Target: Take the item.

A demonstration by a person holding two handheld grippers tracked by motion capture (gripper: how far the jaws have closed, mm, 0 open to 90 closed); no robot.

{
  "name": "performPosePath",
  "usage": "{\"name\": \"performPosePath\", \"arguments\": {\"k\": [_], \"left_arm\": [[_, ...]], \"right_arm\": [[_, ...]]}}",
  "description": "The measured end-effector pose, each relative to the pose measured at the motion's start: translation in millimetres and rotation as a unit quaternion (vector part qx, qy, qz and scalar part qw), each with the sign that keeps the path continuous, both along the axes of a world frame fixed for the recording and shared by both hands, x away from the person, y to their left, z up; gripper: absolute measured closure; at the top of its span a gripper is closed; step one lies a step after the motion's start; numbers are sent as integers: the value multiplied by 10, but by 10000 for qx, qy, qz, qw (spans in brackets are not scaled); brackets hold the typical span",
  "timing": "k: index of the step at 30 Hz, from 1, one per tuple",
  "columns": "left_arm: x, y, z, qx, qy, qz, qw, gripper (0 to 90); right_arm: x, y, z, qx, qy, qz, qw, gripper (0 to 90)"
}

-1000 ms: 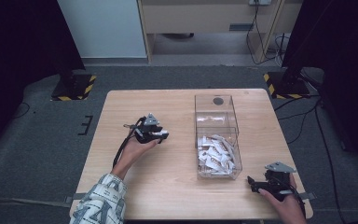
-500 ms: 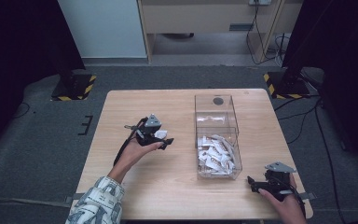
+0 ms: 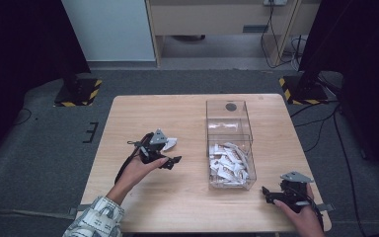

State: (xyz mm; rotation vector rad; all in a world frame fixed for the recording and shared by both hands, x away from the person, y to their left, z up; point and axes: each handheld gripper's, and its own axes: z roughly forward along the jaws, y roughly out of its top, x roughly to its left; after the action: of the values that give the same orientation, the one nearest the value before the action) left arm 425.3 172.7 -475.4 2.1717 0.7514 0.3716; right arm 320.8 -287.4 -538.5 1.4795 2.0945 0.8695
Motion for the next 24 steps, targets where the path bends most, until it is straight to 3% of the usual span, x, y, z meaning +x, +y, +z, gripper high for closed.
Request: {"name": "performPosePath", "arguments": {"k": [16,24], "left_arm": [[-276,232,-227,110,158,50,9998,51],[-362,440,-409,281,348,335,9984,49]], "right_arm": [[0,0,0,0,-1,0,10000,8],[0,-1,-1,-4,-6,4,10000,9]]}}
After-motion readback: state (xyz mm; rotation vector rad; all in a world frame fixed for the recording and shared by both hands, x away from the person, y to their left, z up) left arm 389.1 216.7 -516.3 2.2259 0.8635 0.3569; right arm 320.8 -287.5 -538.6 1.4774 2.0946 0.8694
